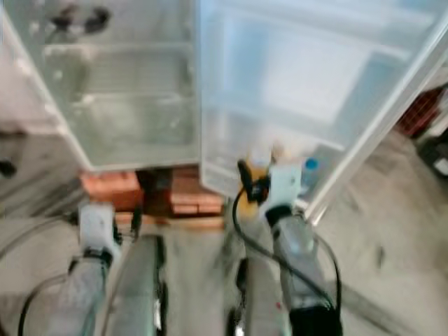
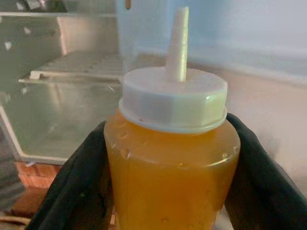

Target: Restocking fridge

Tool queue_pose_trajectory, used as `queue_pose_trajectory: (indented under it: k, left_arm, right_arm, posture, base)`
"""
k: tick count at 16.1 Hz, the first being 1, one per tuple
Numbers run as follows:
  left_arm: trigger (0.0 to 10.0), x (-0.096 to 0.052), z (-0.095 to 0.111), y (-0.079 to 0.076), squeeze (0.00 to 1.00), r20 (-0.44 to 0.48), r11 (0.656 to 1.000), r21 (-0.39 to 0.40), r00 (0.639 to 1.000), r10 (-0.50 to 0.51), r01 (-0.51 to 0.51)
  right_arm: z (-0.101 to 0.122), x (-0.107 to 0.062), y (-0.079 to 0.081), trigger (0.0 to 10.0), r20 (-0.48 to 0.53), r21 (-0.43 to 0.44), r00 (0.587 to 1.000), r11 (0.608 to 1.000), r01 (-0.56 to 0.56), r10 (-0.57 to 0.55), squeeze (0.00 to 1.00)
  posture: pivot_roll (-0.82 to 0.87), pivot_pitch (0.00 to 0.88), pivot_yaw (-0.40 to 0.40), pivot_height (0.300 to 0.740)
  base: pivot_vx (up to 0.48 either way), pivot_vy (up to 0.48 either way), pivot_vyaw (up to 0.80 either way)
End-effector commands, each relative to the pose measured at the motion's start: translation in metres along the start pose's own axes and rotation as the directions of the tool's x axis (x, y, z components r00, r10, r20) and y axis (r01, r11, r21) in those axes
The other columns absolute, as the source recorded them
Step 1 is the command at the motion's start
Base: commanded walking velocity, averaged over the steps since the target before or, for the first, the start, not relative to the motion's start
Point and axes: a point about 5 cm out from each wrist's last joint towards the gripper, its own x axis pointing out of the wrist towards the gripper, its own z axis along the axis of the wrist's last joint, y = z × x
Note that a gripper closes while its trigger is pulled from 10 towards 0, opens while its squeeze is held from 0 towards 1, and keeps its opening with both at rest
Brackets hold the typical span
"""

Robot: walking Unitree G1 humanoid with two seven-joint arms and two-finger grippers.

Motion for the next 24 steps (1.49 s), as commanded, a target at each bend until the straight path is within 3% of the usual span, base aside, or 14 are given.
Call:
queue_pose_trajectory:
  k: [1,5,10,17,20,24]
  left_arm:
    - [10.0,0.008,0.015,0.001,0.0,0.057,1.0,0.014,0.998,0.014,-0.014]
    - [10.0,0.009,0.015,0.003,0.0,0.053,0.999,0.025,0.998,0.034,-0.035]
    - [10.0,0.009,0.014,0.005,0.0,0.048,0.998,0.044,0.998,0.042,-0.044]
    - [10.0,0.011,0.012,0.006,0.0,0.034,0.998,0.052,0.999,0.03,-0.032]
    - [10.0,0.015,0.009,0.003,0.0,0.0,0.998,0.059,1.0,-0.024,0.024]
    - [10.0,0.019,0.017,0.004,0.0,0.01,0.986,0.124,0.993,-0.115,0.113]
  right_arm:
    - [0.006,0.0,-0.005,10.0,0.021,-0.01,1.0,1.0,0.014,-0.014,0.0]
    - [0.006,0.001,-0.006,10.0,0.025,-0.011,1.0,1.0,0.009,-0.008,0.0]
    - [0.007,0.001,-0.002,10.0,0.031,-0.028,0.999,0.999,-0.015,0.016,0.0]
    - [0.01,0.003,0.001,10.0,0.05,-0.033,0.998,0.999,-0.025,0.027,0.0]
    - [0.011,0.005,-0.004,10.0,0.07,-0.06,0.997,0.998,0.035,-0.031,0.0]
    - [0.006,-0.005,-0.007,10.0,0.076,-0.042,0.989,0.991,0.127,-0.123,0.0]
  posture:
    - [0.15,0.155,-0.071,0.581]
    - [0.15,0.156,-0.071,0.527]
    - [0.15,0.156,-0.071,0.527]
    - [0.15,0.154,-0.066,0.527]
    - [0.15,0.15,-0.035,0.527]
    - [0.15,0.177,0.031,0.527]
  base:
    - [0.0,0.0,0.0]
    - [0.0,0.0,0.0]
    - [0.0,0.0,0.0]
    - [0.312,0.0,0.0]
    - [0.0,0.0,0.0]
    - [0.0,0.0,0.0]
